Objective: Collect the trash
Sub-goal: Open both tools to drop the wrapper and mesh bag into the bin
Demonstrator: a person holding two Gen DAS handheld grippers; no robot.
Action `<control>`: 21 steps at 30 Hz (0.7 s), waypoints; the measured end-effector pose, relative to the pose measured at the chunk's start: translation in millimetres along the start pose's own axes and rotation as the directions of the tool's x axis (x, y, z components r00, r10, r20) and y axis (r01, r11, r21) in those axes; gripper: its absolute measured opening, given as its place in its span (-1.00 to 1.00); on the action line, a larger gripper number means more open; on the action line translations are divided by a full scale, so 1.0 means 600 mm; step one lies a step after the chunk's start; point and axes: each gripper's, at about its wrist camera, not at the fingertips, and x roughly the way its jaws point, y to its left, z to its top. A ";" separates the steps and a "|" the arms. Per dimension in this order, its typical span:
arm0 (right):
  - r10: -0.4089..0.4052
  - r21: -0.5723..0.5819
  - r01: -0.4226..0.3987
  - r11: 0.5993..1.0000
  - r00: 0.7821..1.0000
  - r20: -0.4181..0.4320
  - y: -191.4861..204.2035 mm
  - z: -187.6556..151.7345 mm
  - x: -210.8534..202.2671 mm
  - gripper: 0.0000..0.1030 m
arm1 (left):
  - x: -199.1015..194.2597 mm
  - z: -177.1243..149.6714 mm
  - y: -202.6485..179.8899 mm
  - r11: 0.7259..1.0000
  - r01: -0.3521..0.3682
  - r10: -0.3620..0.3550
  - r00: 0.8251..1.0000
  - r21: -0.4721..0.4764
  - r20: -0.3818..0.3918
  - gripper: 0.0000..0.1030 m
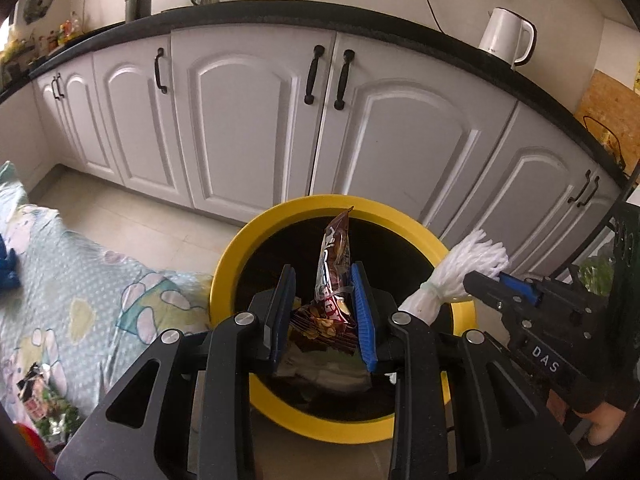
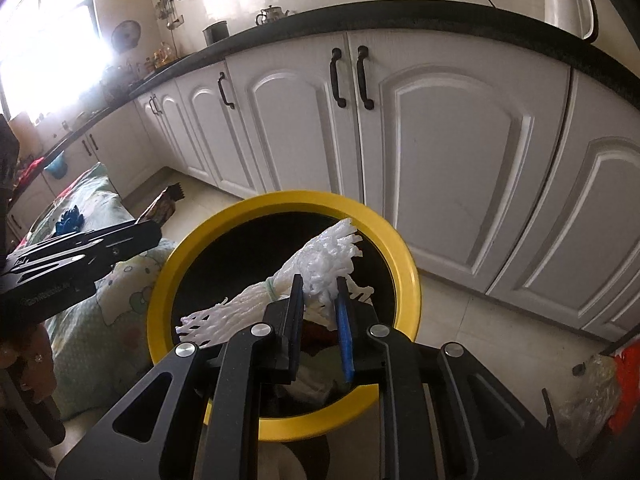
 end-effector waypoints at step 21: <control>-0.005 0.011 0.005 1.000 1.000 -0.021 -0.006 -0.001 0.008 -0.30 | 0.015 0.006 0.015 0.999 0.002 -0.003 1.000 -0.045 -0.024 -0.18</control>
